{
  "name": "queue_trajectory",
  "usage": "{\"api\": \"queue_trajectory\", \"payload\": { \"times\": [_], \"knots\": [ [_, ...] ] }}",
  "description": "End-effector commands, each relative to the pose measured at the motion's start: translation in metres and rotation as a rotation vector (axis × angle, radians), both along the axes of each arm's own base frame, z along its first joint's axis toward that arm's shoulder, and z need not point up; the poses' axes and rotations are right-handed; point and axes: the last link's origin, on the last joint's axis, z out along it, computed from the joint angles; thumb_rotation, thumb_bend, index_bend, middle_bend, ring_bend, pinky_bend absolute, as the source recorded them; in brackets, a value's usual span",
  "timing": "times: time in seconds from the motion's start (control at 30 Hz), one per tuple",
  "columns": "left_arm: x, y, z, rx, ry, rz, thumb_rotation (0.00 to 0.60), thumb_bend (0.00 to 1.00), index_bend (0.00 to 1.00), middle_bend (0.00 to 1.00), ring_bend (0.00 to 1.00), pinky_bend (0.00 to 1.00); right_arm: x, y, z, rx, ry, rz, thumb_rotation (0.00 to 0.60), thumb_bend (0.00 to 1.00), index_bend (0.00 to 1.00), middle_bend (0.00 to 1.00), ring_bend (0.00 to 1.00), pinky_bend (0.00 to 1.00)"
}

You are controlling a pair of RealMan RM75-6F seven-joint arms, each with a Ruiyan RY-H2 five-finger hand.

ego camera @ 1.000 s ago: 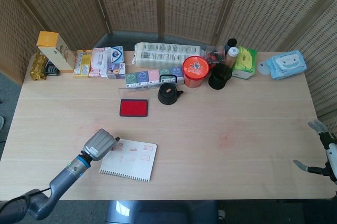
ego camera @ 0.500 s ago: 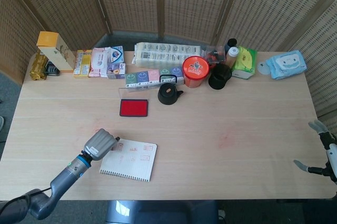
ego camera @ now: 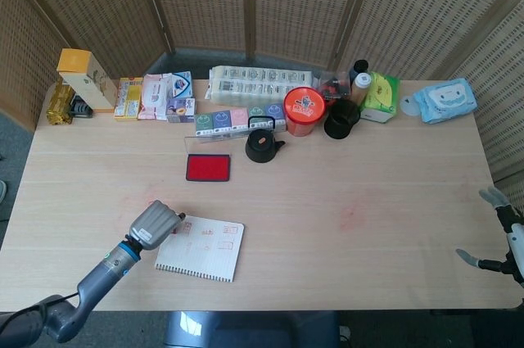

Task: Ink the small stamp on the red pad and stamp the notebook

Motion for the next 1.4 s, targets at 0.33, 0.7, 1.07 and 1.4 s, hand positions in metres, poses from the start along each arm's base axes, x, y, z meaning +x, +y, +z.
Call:
{"api": "queue_trajectory", "payload": {
  "times": [0.33,0.7,1.07,1.4],
  "knots": [
    [0.024,0.008,0.054,0.13,-0.104,-0.045,0.6,0.41,0.67,1.0,1.0,1.0,0.002,0.001,-0.001,0.004,0.003,0.006,0.6,0.13,0.0,0.0,0.0,0.0],
    [0.008,0.03,0.08,0.193,-0.113,0.068,0.6,0.41,0.67,1.0,1.0,1.0,0.003,0.001,-0.002,0.007,0.004,0.01,0.6,0.13,0.0,0.0,0.0,0.0],
    [-0.034,0.054,0.063,0.186,-0.027,0.213,0.6,0.41,0.67,1.0,1.0,1.0,0.004,-0.001,-0.008,0.029,0.015,0.01,0.6,0.13,0.0,0.0,0.0,0.0],
    [-0.038,0.057,0.048,0.174,0.016,0.208,0.6,0.41,0.67,1.0,1.0,1.0,0.005,-0.003,-0.011,0.039,0.015,0.009,0.6,0.13,0.0,0.0,0.0,0.0]
  ]
}}
